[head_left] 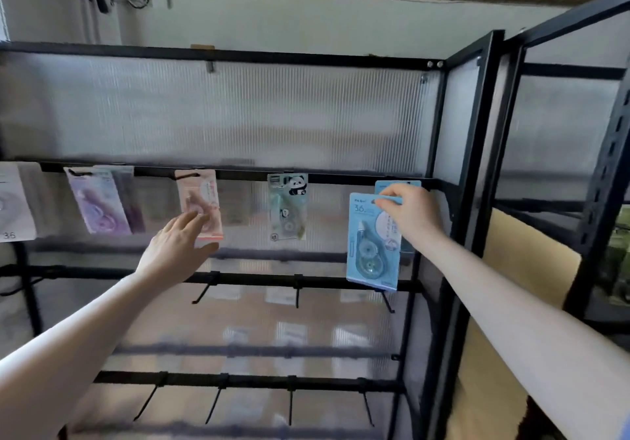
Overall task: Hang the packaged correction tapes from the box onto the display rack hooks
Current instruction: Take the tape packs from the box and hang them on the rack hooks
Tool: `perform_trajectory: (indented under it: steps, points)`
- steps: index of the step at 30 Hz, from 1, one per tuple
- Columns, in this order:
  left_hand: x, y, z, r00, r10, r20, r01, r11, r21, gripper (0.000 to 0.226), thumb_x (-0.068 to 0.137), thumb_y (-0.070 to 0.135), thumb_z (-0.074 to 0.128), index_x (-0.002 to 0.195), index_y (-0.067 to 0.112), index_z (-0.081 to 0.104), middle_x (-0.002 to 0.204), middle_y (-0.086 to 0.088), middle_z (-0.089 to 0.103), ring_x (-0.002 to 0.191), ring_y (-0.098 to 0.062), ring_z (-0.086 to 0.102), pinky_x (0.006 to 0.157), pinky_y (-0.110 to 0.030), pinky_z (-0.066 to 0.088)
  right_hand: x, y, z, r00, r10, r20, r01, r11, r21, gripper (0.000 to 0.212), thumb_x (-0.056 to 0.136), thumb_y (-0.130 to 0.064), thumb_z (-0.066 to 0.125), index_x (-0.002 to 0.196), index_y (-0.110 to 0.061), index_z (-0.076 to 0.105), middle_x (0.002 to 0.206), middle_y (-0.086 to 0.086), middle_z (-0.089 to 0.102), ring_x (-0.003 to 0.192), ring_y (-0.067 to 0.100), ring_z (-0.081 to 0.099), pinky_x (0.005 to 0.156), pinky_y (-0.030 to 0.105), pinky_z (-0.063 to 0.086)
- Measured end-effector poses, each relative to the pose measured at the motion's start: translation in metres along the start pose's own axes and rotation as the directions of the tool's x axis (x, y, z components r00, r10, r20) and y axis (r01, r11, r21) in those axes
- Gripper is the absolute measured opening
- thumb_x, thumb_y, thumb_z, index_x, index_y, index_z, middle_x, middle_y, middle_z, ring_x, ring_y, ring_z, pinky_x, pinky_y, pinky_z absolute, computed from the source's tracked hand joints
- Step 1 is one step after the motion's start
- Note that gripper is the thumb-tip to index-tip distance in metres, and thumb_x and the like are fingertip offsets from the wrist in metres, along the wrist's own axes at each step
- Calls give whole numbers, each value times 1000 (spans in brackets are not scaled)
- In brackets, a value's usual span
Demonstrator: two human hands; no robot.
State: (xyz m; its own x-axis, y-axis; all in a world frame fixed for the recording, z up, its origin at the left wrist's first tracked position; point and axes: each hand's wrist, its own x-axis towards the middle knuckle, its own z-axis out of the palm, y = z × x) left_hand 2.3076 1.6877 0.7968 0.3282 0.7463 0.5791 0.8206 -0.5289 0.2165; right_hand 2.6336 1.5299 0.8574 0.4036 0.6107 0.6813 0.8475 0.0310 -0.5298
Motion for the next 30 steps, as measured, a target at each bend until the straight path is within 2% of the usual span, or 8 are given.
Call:
perform_trajectory:
  steps: [4,12,17,21,27,30]
  points:
    - [0,22,5,999,-33,4,33,999,18,59,88,37,58,140,17,40,149,-4,33,136,-25,29,110,-42,28,15,24,-20,999,4,-47,-3,999,32,9,85,-22,63,85,-16,69,85,-5,66,83,15,58,70,31,45]
    - [0,37,8,996,-76,34,74,995,59,61,90,39,55,143,18,34,152,-3,26,139,-23,23,112,-40,24,41,50,-35,996,14,-85,-8,998,68,11,89,-17,58,79,-20,62,83,-5,62,80,15,55,65,26,36]
    - [-1,43,10,998,-53,31,51,997,61,60,90,36,56,143,16,34,152,-5,28,139,-24,24,110,-40,25,55,57,-33,999,20,-29,-17,994,105,14,92,-16,54,88,-12,67,87,-2,63,87,19,57,70,27,39]
    - [-1,40,12,997,-59,44,56,996,73,60,91,37,55,143,17,34,152,-4,27,139,-24,24,110,-40,25,59,61,-25,1000,8,19,-9,998,57,18,94,-15,50,94,-11,67,92,8,68,87,25,58,76,34,45]
    - [1,41,18,996,-79,47,75,995,70,60,91,38,54,143,17,33,152,-4,25,139,-24,23,110,-42,25,70,76,-15,999,-28,45,29,999,-30,19,95,-14,48,96,-11,67,94,7,67,87,24,59,70,32,42]
    - [3,41,20,996,-76,48,72,995,69,61,91,38,54,144,18,32,152,-4,25,139,-24,23,110,-43,25,75,81,-9,998,-60,32,62,995,-77,20,93,-9,50,100,-12,68,103,8,63,96,26,58,78,37,47]
